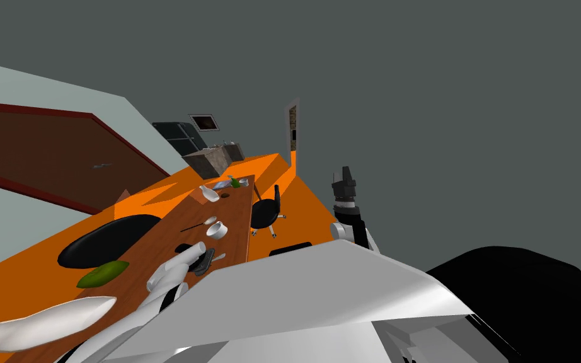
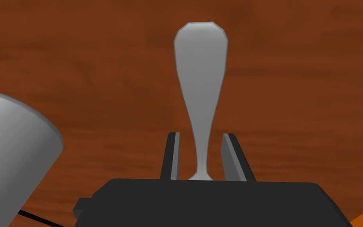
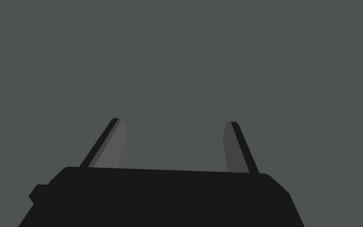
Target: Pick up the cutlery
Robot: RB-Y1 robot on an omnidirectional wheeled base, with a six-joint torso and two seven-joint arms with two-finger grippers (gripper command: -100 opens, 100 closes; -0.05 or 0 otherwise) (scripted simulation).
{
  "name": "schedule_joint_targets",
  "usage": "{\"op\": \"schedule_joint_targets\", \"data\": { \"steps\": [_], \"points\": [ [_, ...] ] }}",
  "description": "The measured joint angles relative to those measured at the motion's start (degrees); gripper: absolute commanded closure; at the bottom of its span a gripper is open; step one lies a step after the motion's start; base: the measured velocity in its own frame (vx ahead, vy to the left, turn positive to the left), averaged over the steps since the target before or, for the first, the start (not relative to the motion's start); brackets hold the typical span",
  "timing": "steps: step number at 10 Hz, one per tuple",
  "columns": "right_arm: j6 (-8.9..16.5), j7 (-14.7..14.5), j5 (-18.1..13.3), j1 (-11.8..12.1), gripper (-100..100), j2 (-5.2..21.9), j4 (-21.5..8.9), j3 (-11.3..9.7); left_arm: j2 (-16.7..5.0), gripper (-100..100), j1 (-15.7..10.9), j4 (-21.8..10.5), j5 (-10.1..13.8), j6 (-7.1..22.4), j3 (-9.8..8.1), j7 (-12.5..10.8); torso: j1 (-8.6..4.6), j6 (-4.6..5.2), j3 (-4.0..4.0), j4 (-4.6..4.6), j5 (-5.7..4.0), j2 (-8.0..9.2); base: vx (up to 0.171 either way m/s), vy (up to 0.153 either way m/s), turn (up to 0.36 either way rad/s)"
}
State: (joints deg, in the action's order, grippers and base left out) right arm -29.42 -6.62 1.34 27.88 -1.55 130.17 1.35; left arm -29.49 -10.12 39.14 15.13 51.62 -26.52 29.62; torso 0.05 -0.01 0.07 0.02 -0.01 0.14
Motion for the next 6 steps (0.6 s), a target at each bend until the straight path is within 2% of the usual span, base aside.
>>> {"op": "schedule_joint_targets", "data": {
  "steps": [1,2,3,5,6],
  "points": [
    [0.0,0.0,0.0,0.0,0,0.0,0.0,0.0,0.0,100,0.01,-0.01,0.0,0.0,0.0,0.0,-0.01,0.0,0.01,0.01,-0.01,0.01,0.0,0.0,0.0],
    [0.0,0.0,0.0,0.0,0,0.0,0.0,0.0,0.01,0,0.0,0.0,0.0,0.0,0.0,0.0,-0.01,0.0,0.01,0.01,-0.01,0.01,0.0,0.0,0.0],
    [0.0,0.0,0.0,0.0,0,0.0,0.0,0.0,0.01,100,0.0,0.0,0.0,0.0,0.0,0.0,-0.01,-0.01,0.01,0.0,-0.01,0.02,-0.021,-0.044,0.006],
    [0.0,0.0,0.0,0.0,0,-0.01,0.0,-0.01,-0.76,100,0.19,1.93,0.34,2.09,-0.79,0.76,-0.26,-0.01,0.08,0.04,-0.07,0.13,-0.019,-0.049,0.011],
    [0.0,0.0,0.0,0.0,0,0.0,0.0,0.0,-0.81,0,0.16,1.97,0.37,2.29,-0.84,0.86,-0.17,-0.01,0.06,0.03,-0.05,0.1,-0.002,-0.006,0.0]
  ]
}}
